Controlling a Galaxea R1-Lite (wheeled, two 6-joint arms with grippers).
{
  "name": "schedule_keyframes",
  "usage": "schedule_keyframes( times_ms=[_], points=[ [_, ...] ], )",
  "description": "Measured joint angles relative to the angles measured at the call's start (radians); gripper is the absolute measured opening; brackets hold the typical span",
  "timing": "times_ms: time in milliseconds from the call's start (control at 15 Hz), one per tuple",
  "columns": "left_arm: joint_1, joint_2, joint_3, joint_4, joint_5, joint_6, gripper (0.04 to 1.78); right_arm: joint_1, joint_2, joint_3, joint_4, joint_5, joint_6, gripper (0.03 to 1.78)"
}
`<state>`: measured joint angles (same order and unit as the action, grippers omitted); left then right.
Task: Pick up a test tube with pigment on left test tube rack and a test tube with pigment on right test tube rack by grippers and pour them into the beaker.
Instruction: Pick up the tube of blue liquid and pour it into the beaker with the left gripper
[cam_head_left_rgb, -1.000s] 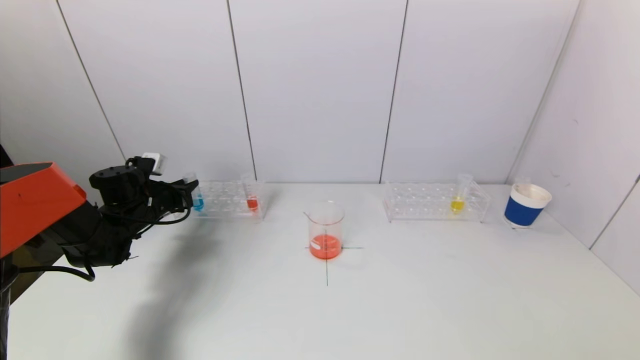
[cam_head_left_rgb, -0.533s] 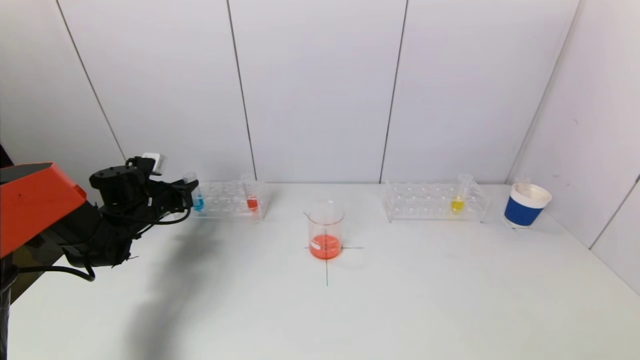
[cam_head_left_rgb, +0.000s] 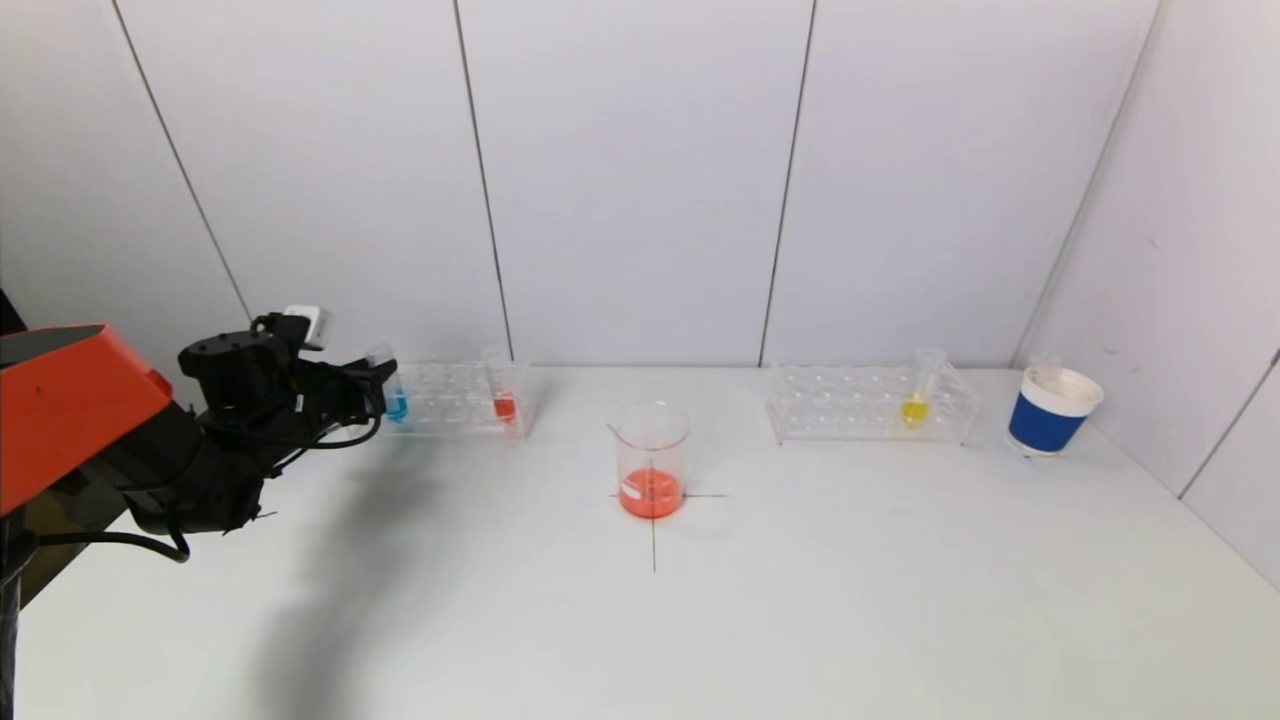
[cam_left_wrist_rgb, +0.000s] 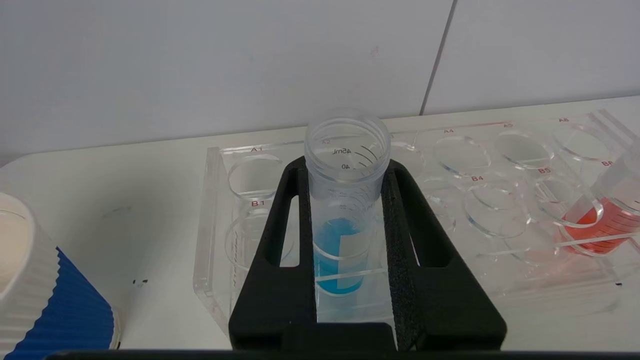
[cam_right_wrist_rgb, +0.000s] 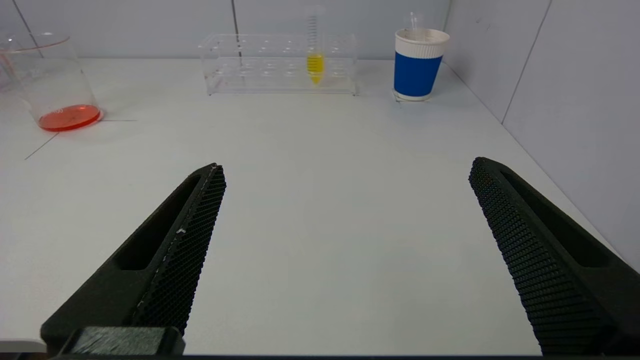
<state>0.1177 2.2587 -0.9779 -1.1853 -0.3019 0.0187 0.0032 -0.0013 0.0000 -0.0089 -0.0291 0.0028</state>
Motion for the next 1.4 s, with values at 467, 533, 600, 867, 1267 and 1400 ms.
schedule_keyframes(
  times_ms=[467, 533, 600, 867, 1267, 1400],
  points=[
    [0.000, -0.045, -0.006, 0.008, 0.000, 0.001, 0.42, 0.000, 0.000, 0.000, 0.000, 0.000, 0.000, 1.77],
    [0.000, -0.053, -0.006, 0.009, 0.000, 0.001, 0.42, 0.000, 0.000, 0.000, 0.000, 0.000, 0.000, 1.77],
    [0.000, -0.061, -0.006, 0.011, 0.000, 0.001, 0.42, 0.000, 0.000, 0.000, 0.000, 0.000, 0.000, 1.77],
    [0.001, -0.094, -0.020, 0.042, 0.000, 0.001, 0.42, 0.000, 0.000, 0.000, 0.000, 0.000, 0.000, 1.77],
    [0.003, -0.158, -0.068, 0.114, 0.000, 0.000, 0.42, 0.000, 0.000, 0.000, 0.000, 0.000, 0.000, 1.77],
    [0.003, -0.181, -0.088, 0.145, 0.000, 0.000, 0.42, 0.000, 0.000, 0.000, 0.000, 0.000, 0.000, 1.77]
  ],
)
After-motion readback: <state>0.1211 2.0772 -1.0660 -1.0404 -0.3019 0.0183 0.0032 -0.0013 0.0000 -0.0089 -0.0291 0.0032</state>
